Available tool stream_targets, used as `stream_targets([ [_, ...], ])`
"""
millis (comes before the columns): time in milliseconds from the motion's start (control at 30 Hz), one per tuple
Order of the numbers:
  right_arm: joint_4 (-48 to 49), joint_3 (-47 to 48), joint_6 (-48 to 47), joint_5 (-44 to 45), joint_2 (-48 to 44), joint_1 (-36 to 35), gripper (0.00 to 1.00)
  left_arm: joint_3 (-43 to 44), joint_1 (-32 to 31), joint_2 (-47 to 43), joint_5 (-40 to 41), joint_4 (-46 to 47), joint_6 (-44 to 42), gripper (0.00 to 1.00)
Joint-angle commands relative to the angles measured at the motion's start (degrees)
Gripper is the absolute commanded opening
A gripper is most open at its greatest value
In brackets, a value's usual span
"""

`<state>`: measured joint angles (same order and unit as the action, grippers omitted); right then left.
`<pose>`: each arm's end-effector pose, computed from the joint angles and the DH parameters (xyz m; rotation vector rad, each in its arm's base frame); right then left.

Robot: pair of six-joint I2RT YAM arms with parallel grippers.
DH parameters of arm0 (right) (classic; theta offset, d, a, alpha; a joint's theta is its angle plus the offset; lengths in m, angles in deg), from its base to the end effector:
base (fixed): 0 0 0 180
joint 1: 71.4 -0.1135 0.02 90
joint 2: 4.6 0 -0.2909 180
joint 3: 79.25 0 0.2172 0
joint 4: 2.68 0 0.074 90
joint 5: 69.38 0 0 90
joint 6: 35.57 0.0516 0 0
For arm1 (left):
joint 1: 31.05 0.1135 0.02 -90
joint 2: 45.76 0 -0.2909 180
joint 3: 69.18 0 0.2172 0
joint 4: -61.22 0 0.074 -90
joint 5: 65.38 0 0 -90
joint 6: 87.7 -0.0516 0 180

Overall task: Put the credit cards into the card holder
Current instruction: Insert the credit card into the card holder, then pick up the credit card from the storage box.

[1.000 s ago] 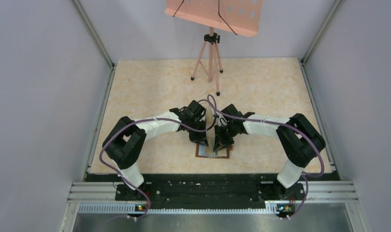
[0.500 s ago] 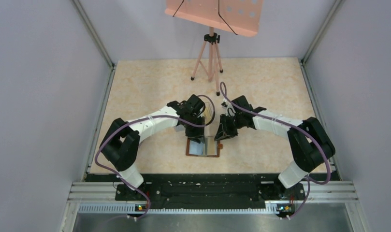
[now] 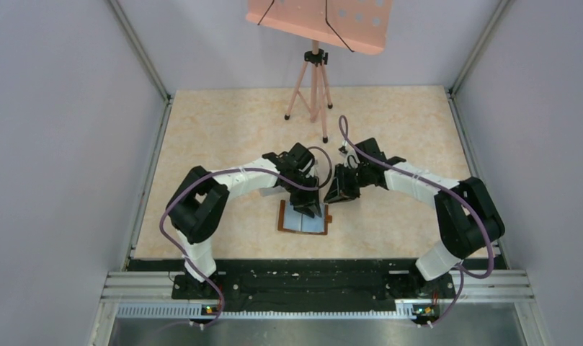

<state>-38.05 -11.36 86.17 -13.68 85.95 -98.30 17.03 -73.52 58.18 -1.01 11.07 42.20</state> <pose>0.2410 0.1549 0.2218 -0.1259 2.7381 1.1176 0.2375 -0.2476 0.2180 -0.2007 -2.9978 0.9002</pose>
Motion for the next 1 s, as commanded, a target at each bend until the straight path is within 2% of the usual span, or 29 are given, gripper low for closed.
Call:
stream_targets([
  [0,0.25,1.09,-0.4,-0.77,-2.68,1.5,0.27,0.77,-0.41,2.49,-5.81,6.91,1.38,0.36],
  [200,-2.64,3.67,-2.04,1.23,-3.14,1.8,0.48,2.98,-0.26,0.67,-6.33,10.86,-0.02,0.36],
  [333,-3.12,7.04,-2.3,1.66,-1.33,1.8,0.57,5.07,1.0,-2.27,-3.82,10.18,-2.56,0.37],
  [533,-6.0,17.33,-4.16,1.01,5.36,1.8,0.59,0.79,8.0,-9.03,-5.04,15.79,-1.56,0.39],
  [733,-10.59,31.73,-6.05,-0.58,14.72,1.48,0.59,-7.09,20.51,-14.62,-8.58,20.24,2.5,0.41],
  [867,-14.46,42.25,-7.31,-1.48,23.23,-0.46,0.57,-7.23,25.84,-15.18,-4.97,14.33,-0.04,0.41],
  [967,-17.03,49.09,-8.13,-1.81,28.77,-2.26,0.55,-3.31,27.0,-13.37,3.39,3.11,-4.99,0.41],
])
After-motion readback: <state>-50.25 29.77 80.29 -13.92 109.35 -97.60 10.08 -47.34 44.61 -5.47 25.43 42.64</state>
